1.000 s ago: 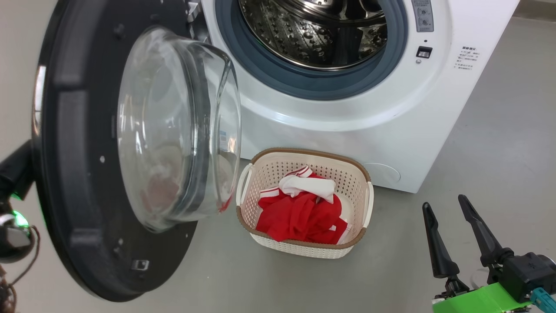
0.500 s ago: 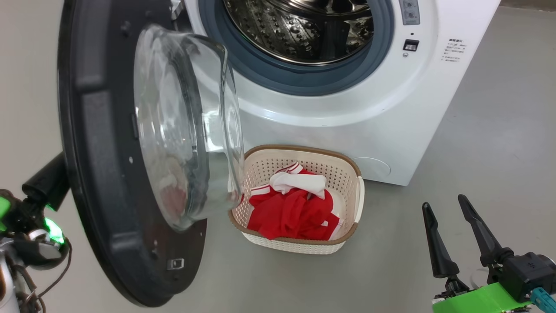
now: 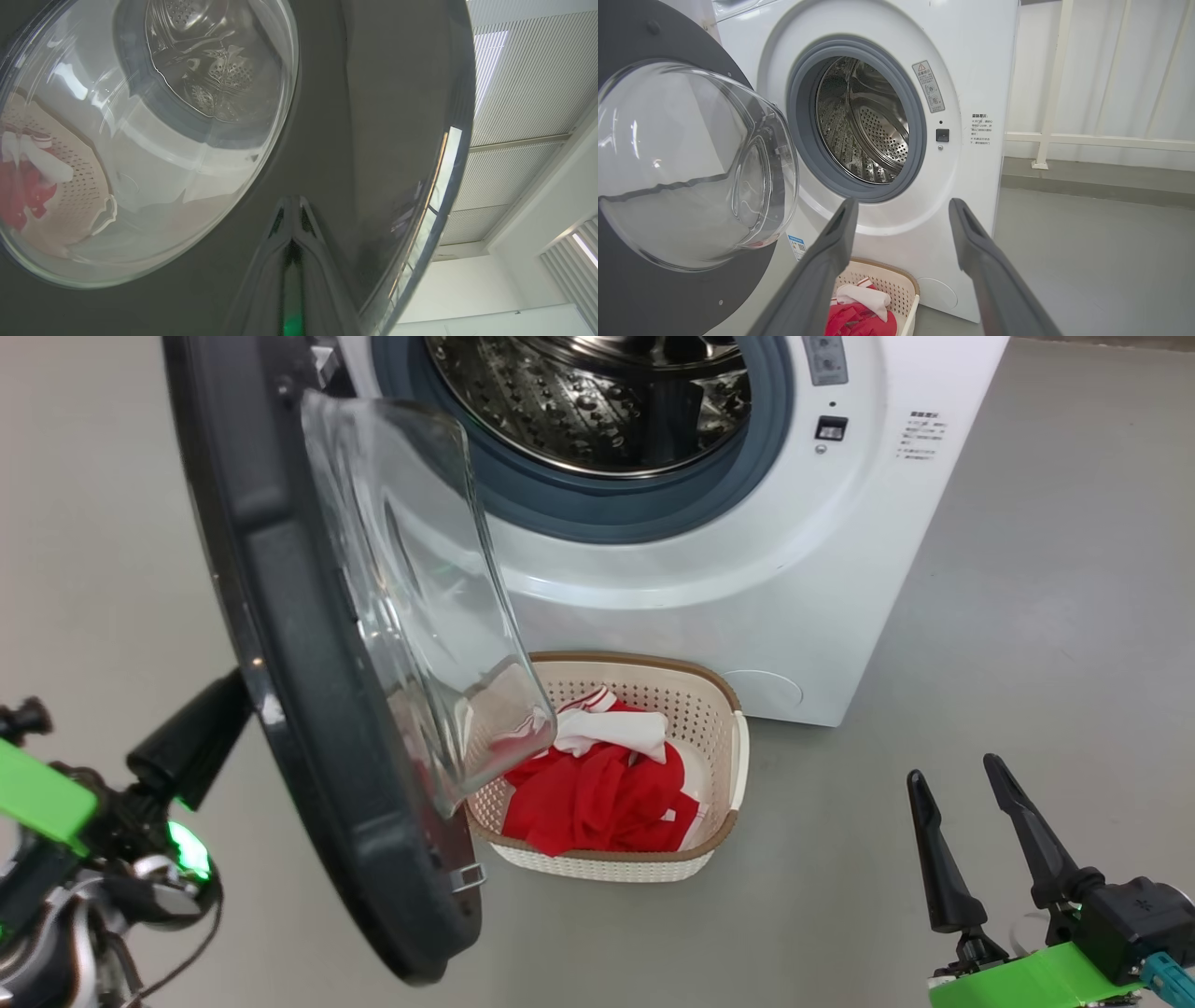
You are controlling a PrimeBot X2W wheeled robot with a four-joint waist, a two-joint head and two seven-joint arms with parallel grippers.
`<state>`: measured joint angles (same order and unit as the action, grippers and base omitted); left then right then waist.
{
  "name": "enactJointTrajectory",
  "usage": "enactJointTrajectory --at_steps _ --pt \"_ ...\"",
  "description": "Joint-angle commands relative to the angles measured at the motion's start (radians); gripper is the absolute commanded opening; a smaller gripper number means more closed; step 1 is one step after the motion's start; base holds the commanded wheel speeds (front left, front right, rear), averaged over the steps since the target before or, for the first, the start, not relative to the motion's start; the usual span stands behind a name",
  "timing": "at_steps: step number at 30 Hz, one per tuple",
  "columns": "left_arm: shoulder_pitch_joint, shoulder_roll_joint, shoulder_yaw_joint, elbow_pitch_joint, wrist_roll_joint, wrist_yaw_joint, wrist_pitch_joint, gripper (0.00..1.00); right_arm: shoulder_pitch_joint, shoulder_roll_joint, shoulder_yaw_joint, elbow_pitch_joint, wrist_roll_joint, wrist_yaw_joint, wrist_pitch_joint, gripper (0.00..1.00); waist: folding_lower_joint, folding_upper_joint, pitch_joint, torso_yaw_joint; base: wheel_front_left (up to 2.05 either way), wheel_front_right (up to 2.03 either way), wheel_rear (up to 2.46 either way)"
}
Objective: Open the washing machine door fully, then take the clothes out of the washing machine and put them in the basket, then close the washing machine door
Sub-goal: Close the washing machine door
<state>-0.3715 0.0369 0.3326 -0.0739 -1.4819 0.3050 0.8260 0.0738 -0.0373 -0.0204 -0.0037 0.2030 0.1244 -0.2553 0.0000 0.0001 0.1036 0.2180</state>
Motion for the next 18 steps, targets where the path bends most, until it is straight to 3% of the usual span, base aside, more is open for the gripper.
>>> enactJointTrajectory --at_steps 1,18 --pt "0.0 0.014 0.005 -0.036 -0.019 -0.004 -0.001 0.0 -0.035 -0.013 0.022 -0.027 0.011 0.006 -0.006 1.0 0.0 -0.0001 -0.001 -0.009 0.0 0.0 0.0" --pt "-0.011 0.013 -0.116 -0.018 -0.071 -0.035 -0.079 0.0 -0.033 -0.013 0.03 -0.029 0.013 0.006 -0.006 1.0 0.0 -0.0001 0.007 -0.069 0.0 0.0 0.0"
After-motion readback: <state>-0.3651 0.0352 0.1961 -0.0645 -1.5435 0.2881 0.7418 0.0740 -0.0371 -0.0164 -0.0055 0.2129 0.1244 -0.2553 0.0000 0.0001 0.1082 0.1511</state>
